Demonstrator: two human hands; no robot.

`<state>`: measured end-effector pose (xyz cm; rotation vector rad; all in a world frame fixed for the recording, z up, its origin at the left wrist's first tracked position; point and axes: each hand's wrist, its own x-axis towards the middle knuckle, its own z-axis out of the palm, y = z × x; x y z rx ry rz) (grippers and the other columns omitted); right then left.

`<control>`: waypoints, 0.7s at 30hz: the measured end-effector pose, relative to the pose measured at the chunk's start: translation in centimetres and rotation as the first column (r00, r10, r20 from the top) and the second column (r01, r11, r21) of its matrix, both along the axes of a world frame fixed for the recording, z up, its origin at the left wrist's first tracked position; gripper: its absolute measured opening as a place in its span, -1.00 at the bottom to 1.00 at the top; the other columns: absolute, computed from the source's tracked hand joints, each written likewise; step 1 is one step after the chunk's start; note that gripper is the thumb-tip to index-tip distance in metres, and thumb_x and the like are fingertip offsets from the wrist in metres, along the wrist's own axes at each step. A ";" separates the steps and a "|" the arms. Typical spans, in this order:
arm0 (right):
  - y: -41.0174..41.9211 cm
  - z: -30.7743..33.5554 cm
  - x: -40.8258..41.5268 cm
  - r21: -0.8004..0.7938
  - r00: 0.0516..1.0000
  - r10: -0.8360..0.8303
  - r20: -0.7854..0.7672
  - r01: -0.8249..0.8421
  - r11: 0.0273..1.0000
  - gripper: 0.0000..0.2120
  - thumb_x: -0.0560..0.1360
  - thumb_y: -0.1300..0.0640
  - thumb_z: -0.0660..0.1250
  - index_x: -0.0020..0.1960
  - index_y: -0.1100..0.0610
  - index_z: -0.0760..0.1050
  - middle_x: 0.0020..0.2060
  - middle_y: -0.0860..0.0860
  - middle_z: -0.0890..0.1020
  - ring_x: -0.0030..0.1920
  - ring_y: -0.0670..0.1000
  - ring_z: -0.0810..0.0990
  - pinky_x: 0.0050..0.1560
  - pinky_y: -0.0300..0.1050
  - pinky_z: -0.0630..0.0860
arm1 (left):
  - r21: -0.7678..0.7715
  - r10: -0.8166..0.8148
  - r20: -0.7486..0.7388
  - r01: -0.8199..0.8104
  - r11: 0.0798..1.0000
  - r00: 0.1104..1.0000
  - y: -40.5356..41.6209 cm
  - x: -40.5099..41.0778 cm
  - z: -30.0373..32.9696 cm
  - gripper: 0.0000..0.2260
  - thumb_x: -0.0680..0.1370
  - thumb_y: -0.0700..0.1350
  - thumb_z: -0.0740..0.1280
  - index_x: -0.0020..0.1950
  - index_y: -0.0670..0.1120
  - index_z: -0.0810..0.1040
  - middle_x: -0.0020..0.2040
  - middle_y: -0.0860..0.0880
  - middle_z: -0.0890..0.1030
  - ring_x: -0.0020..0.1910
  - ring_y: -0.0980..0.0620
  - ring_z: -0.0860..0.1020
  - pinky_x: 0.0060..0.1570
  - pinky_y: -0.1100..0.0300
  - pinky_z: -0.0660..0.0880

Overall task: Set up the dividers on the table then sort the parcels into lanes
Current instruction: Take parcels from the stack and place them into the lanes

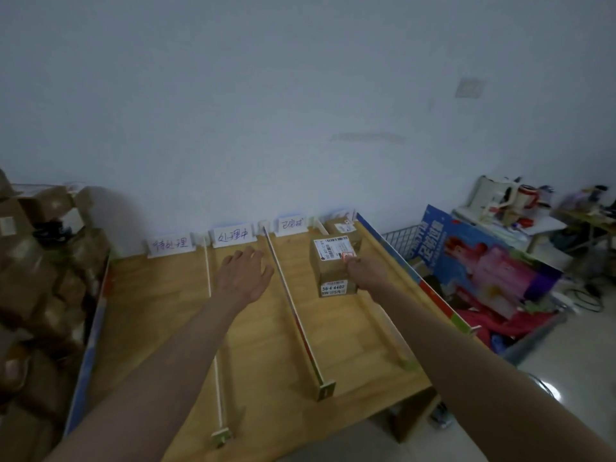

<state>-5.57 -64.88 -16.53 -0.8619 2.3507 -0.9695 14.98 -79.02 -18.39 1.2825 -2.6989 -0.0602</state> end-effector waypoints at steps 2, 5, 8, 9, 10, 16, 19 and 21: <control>1.5 -0.5 -3.5 -0.001 1.000 -0.015 0.008 0.015 1.000 -0.54 0.63 -0.07 0.11 0.21 0.27 0.55 0.10 0.20 0.64 0.11 0.21 0.61 0.17 0.09 0.54 | -0.001 -0.003 -0.011 0.003 1.000 1.000 1.5 -3.4 -0.5 -0.55 0.65 0.13 0.05 0.46 -0.06 0.37 0.44 -0.05 0.40 0.36 -0.09 0.41 0.33 -0.01 0.31; 3.7 -1.1 -8.0 -0.001 0.999 -0.035 -0.009 0.035 0.999 -0.59 0.65 -0.03 0.11 0.11 0.29 0.55 0.01 0.20 0.64 0.08 0.22 0.62 0.13 0.08 0.55 | 0.025 -0.013 -0.015 0.013 1.000 1.000 3.4 -8.2 -1.5 -0.56 0.66 0.12 0.04 0.43 -0.07 0.39 0.42 -0.07 0.42 0.34 -0.10 0.42 0.32 -0.02 0.32; 5.0 -2.5 -12.1 -0.027 0.995 -0.099 0.018 0.099 0.995 -0.66 0.64 -0.02 0.15 -0.02 0.23 0.52 -0.02 0.22 0.65 0.00 0.18 0.65 0.11 0.18 0.57 | 0.039 -0.021 -0.004 0.021 0.999 1.000 4.8 -12.3 -2.5 -0.55 0.65 0.13 0.04 0.43 -0.07 0.39 0.41 -0.07 0.42 0.34 -0.11 0.42 0.32 -0.02 0.31; 5.3 -3.0 -13.4 -0.030 0.993 -0.113 0.024 0.114 0.993 -0.66 0.64 -0.03 0.17 0.02 0.24 0.53 0.00 0.22 0.65 0.01 0.18 0.65 0.11 0.18 0.58 | 0.043 -0.024 0.002 0.024 0.999 1.000 5.1 -13.5 -2.8 -0.55 0.65 0.13 0.04 0.44 -0.07 0.39 0.40 -0.06 0.43 0.33 -0.11 0.42 0.32 -0.02 0.31; 5.6 -3.5 -14.5 -0.022 0.991 -0.128 0.036 0.129 0.991 -0.64 0.63 -0.04 0.18 0.08 0.26 0.54 0.02 0.21 0.64 0.02 0.18 0.64 0.11 0.18 0.58 | 0.045 -0.029 0.006 0.029 0.999 1.000 5.3 -14.7 -3.2 -0.55 0.65 0.13 0.04 0.44 -0.07 0.40 0.40 -0.06 0.43 0.33 -0.11 0.43 0.32 -0.03 0.32; 5.4 -5.8 -20.7 0.030 0.991 -0.133 -0.003 0.133 0.991 -0.58 0.65 -0.03 0.16 0.16 0.31 0.55 0.06 0.21 0.63 0.09 0.19 0.61 0.18 0.15 0.53 | 0.045 -0.056 0.024 0.055 0.998 0.998 4.6 -21.4 -5.0 -0.56 0.64 0.13 0.06 0.41 -0.06 0.42 0.38 -0.05 0.45 0.31 -0.10 0.44 0.30 -0.01 0.33; 3.9 -6.8 -24.1 0.040 0.989 -0.147 0.008 0.146 0.988 -0.58 0.63 -0.05 0.18 0.15 0.31 0.55 0.04 0.20 0.64 0.05 0.17 0.62 0.10 0.08 0.56 | 0.053 -0.071 0.015 0.070 0.996 0.997 3.0 -24.8 -6.1 -0.56 0.64 0.12 0.06 0.42 -0.07 0.42 0.38 -0.06 0.45 0.32 -0.11 0.44 0.30 -0.01 0.32; 2.6 -7.5 -26.3 0.040 0.984 -0.175 0.028 0.174 0.984 -0.56 0.62 -0.08 0.20 0.13 0.30 0.55 0.01 0.17 0.65 -0.01 0.14 0.64 0.06 0.09 0.60 | 0.060 -0.075 0.009 0.074 0.995 0.997 1.5 -27.1 -6.7 -0.56 0.65 0.12 0.06 0.42 -0.07 0.42 0.38 -0.06 0.44 0.31 -0.11 0.44 0.30 -0.02 0.32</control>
